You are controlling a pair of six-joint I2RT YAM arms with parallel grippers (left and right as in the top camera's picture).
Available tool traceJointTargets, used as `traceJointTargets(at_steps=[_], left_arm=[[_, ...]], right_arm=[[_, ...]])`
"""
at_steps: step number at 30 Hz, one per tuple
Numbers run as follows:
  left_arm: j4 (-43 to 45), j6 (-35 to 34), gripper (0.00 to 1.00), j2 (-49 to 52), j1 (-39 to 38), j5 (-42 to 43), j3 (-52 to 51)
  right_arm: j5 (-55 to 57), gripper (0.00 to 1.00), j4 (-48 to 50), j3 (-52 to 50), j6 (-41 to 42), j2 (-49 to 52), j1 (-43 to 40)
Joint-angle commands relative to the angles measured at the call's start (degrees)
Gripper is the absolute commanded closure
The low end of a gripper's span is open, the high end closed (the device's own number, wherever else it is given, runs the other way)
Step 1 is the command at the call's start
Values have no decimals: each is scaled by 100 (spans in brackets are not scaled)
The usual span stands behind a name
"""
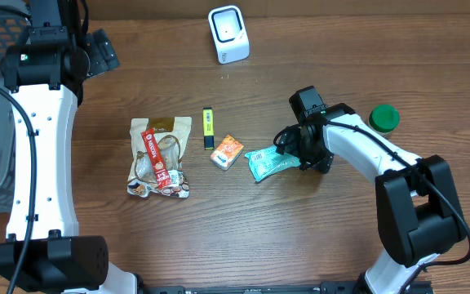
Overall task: Scan the item barcode
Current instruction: 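Lower the right gripper onto the mint-green package's edge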
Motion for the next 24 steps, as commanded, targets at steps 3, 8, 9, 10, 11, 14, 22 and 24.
traceJointTargets(at_steps=[3, 8, 9, 10, 11, 14, 22, 24], left_arm=[[17, -81, 0, 55, -2, -76, 44], [17, -81, 0, 55, -2, -76, 44], [15, -81, 0, 55, -2, -76, 44], [17, -81, 0, 55, -2, -76, 44], [15, -81, 0, 55, -2, -76, 44], [17, -81, 0, 55, -2, -79, 44], [17, -81, 0, 55, -2, -76, 44], [17, -81, 0, 55, -2, -76, 44]], right_arm=[[-400, 36, -11, -24, 28, -15, -22], [-313, 38, 37, -24, 28, -13, -22], [-313, 38, 33, -24, 28, -13, -22], [-315, 38, 26, -24, 28, -13, -22], [-315, 37, 4, -24, 28, -13, -22], [-315, 36, -33, -24, 28, -13, -22], [-883, 43, -352, 431, -629, -15, -164], [-984, 42, -479, 522, -623, -15, -186]])
